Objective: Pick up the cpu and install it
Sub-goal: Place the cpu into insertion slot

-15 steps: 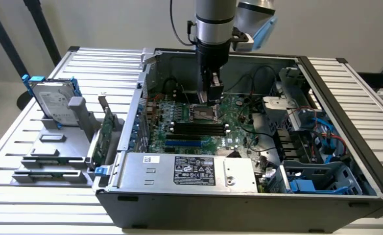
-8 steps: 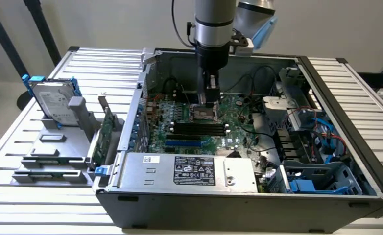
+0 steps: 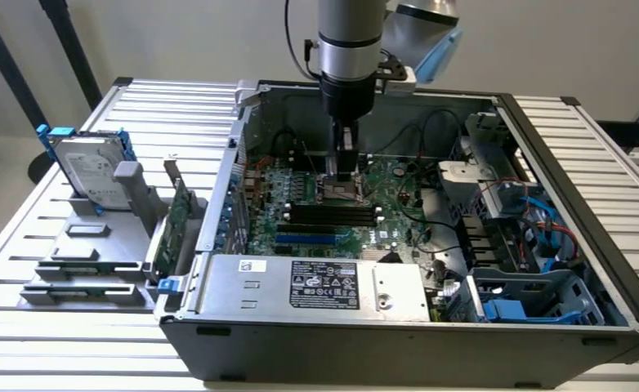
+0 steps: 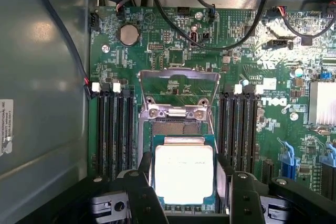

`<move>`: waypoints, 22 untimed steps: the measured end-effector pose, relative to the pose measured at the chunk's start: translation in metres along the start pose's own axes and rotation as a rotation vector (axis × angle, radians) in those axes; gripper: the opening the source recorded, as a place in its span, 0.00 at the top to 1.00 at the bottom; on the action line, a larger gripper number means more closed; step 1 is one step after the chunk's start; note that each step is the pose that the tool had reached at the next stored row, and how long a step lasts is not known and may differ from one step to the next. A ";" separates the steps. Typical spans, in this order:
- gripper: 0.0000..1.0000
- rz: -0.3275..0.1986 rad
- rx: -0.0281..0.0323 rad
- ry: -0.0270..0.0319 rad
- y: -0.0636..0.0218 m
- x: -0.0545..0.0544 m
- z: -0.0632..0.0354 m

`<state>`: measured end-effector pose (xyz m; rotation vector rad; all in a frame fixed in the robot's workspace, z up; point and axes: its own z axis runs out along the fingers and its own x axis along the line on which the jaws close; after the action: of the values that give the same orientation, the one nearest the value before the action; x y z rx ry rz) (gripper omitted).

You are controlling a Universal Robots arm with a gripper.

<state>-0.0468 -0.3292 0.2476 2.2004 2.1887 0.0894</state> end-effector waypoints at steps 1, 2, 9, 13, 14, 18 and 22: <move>0.45 0.000 0.0001 -0.0001 -0.0001 0.000 0.0009; 0.45 0.000 0.0000 0.0000 -0.0002 0.000 0.0021; 0.45 0.002 0.0001 0.0012 -0.0010 0.000 0.0139; 0.45 0.003 0.0000 0.0044 -0.0014 0.000 0.0206; 0.45 0.003 0.0000 0.0056 -0.0015 0.000 0.0219; 0.45 0.005 0.0000 0.0097 -0.0018 0.000 0.0268; 0.45 0.008 0.0000 0.0099 -0.0022 0.001 0.0315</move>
<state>-0.0469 -0.3280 0.2161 2.2135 2.1852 0.1007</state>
